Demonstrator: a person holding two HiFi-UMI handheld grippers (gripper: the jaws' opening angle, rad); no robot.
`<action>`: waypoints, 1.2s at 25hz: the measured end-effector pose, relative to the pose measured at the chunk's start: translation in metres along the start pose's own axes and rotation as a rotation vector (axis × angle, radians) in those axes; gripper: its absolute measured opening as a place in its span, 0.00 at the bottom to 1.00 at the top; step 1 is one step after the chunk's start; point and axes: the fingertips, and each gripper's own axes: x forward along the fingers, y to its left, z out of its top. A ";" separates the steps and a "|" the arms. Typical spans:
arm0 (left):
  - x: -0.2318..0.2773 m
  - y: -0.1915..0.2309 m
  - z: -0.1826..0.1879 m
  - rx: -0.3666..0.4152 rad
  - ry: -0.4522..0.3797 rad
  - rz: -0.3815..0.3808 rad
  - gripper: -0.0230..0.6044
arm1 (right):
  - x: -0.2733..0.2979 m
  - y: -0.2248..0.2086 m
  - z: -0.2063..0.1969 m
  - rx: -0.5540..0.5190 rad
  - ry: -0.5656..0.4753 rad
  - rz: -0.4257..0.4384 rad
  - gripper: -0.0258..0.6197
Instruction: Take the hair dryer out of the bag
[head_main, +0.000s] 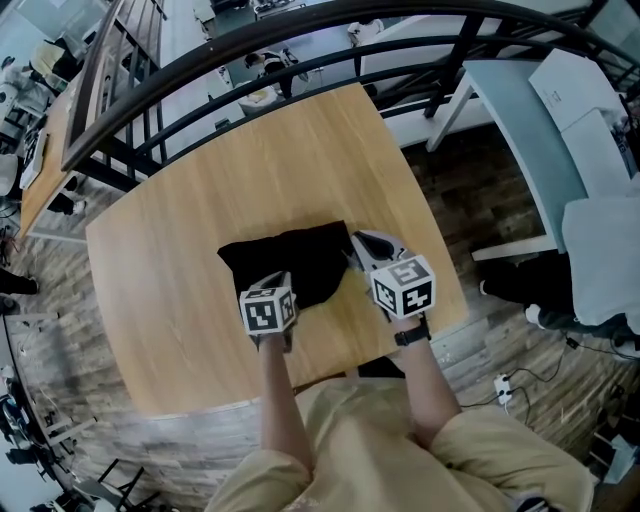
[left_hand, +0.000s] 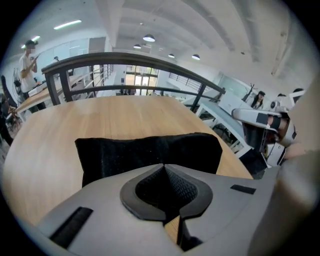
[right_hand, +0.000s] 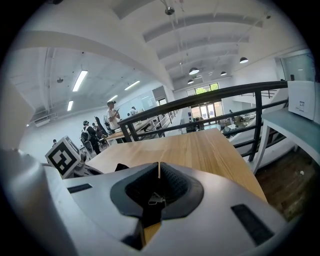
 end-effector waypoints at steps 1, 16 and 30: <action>-0.003 0.002 0.002 -0.022 -0.017 -0.008 0.06 | -0.001 -0.002 -0.001 0.002 0.001 -0.004 0.07; -0.040 0.034 0.021 -0.110 -0.115 -0.011 0.06 | 0.016 0.018 -0.039 -0.297 0.139 0.233 0.07; -0.040 0.041 0.022 -0.136 -0.111 -0.002 0.06 | 0.060 0.052 -0.099 -0.919 0.421 0.529 0.18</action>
